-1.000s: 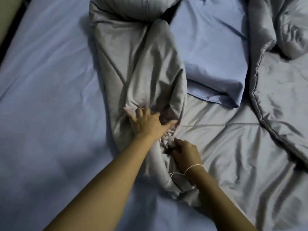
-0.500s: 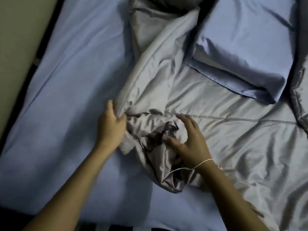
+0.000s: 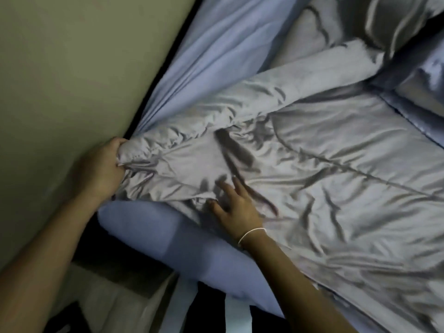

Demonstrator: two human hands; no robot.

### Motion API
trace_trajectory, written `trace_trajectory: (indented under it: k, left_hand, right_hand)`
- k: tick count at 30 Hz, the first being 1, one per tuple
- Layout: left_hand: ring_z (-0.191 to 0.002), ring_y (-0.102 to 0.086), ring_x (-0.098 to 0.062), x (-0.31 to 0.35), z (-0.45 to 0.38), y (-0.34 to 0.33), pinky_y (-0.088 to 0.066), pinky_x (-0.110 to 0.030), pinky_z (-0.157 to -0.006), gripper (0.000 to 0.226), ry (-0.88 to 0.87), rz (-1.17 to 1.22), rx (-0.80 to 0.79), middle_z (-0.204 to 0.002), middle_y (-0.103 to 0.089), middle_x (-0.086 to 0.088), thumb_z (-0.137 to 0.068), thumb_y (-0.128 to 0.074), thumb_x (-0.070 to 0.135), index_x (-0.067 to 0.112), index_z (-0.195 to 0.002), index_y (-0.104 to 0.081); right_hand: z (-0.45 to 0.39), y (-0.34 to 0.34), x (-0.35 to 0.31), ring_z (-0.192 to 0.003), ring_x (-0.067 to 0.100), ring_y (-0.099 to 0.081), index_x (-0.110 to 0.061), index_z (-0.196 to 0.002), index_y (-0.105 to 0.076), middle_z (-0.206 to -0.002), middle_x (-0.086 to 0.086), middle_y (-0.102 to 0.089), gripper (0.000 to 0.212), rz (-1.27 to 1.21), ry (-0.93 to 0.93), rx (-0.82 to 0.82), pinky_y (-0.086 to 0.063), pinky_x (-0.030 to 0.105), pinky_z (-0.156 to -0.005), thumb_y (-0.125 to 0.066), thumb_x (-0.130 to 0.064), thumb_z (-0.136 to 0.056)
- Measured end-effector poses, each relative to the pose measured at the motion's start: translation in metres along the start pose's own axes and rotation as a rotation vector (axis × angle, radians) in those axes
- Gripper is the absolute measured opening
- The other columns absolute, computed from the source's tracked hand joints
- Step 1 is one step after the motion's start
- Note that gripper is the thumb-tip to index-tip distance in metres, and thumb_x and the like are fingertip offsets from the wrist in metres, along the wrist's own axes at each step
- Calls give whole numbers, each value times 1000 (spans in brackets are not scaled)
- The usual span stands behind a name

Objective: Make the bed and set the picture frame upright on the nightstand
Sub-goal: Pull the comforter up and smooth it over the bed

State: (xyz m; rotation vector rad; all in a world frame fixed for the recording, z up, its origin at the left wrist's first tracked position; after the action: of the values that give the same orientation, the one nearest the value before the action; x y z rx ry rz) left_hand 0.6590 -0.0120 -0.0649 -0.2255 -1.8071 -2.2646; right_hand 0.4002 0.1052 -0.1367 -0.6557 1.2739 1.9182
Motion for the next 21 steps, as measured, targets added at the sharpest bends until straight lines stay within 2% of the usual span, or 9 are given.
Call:
trace_trajectory:
  k: [4, 6, 8, 11, 14, 16, 18, 20, 21]
  left_hand:
    - [-99, -58, -44, -45, 18, -31, -50, -50, -85, 58, 44, -176, -96, -115, -61, -25, -69, -71, 16, 13, -125, -56]
    - [-113, -51, -45, -41, 33, -43, -42, -53, -97, 76, 29, -146, -48, -127, -53, -26, -66, -76, 21, 11, -136, -48]
    - [-130, -37, -43, -27, 52, -55, -26, -59, -107, 78, -48, -111, 44, -143, -40, -23, -68, -68, 27, 12, -141, -42]
    - [-141, -18, -40, 0, 75, -78, -17, -61, -111, 74, -199, -148, 149, -154, -23, -22, -73, -56, 34, 14, -142, -40]
    - [-143, -12, -37, 16, 80, -99, -13, -59, -112, 69, -266, -210, 202, -155, -18, -21, -86, -56, 39, 17, -147, -33]
    - [-143, -11, -39, 15, 69, -103, -9, -60, -112, 71, -213, -236, 224, -156, -14, -21, -87, -56, 43, 23, -149, -27]
    - [-143, -13, -41, 5, 50, -102, -5, -63, -111, 69, -120, -247, 235, -156, -15, -22, -89, -54, 42, 29, -149, -24]
    - [-135, -36, -39, -9, 32, -100, -7, -66, -109, 62, -66, -244, 264, -142, -44, -22, -90, -53, 31, 28, -147, -30]
    - [-119, -53, -36, -17, 24, -96, -12, -67, -109, 57, -59, -217, 289, -119, -60, -18, -89, -52, 22, 25, -144, -38]
  right_hand:
    - [15, -66, -3, -144, 40, -21, -28, -138, -50, -156, 20, -22, 71, 117, 50, -183, -17, 42, -120, -35, -58, -75]
    - [23, -88, 1, -145, 45, -9, -31, -136, -50, -157, 20, -18, 75, 251, 115, -244, -5, 49, -120, -33, -62, -70]
    - [22, -88, 0, -146, 37, -16, -28, -132, -54, -155, 16, -29, 73, 204, 90, -253, -10, 44, -121, -34, -61, -70]
    - [6, -52, -4, -114, 25, -58, -19, -116, -65, -127, 6, -61, 63, -157, -81, 44, -46, 38, -101, -44, -55, -69]
    - [-22, -7, -20, -89, 11, -64, -19, -119, -59, -113, 3, -65, 48, -370, -143, 377, -52, 19, -79, -62, -43, -78]
    - [-58, 15, -27, -92, -4, -61, -15, -131, -50, -122, 2, -61, 56, -463, -147, 505, -49, 16, -86, -71, -33, -83]
    - [-104, 29, -31, -111, 0, -58, -24, -139, -36, -133, 2, -54, 82, -470, -209, 567, -46, 32, -101, -76, -47, -73]
    - [-146, 33, -31, -126, 18, -52, -28, -144, -23, -142, 3, -45, 109, -490, -323, 591, -44, 42, -105, -80, -59, -57]
    - [-165, 32, -29, -125, 23, -52, -22, -145, -21, -140, 3, -47, 114, -501, -367, 584, -45, 42, -105, -81, -54, -53]
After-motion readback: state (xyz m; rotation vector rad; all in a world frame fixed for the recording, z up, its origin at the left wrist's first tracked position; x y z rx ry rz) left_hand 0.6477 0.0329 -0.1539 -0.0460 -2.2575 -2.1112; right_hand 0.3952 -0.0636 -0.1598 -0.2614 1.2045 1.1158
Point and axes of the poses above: each hand's wrist, its own z-axis away from the middle knuckle, its own y-axis out of the back of the hand, x = y × z, the point moved 4 cm from there along -z, towards the middle knuckle
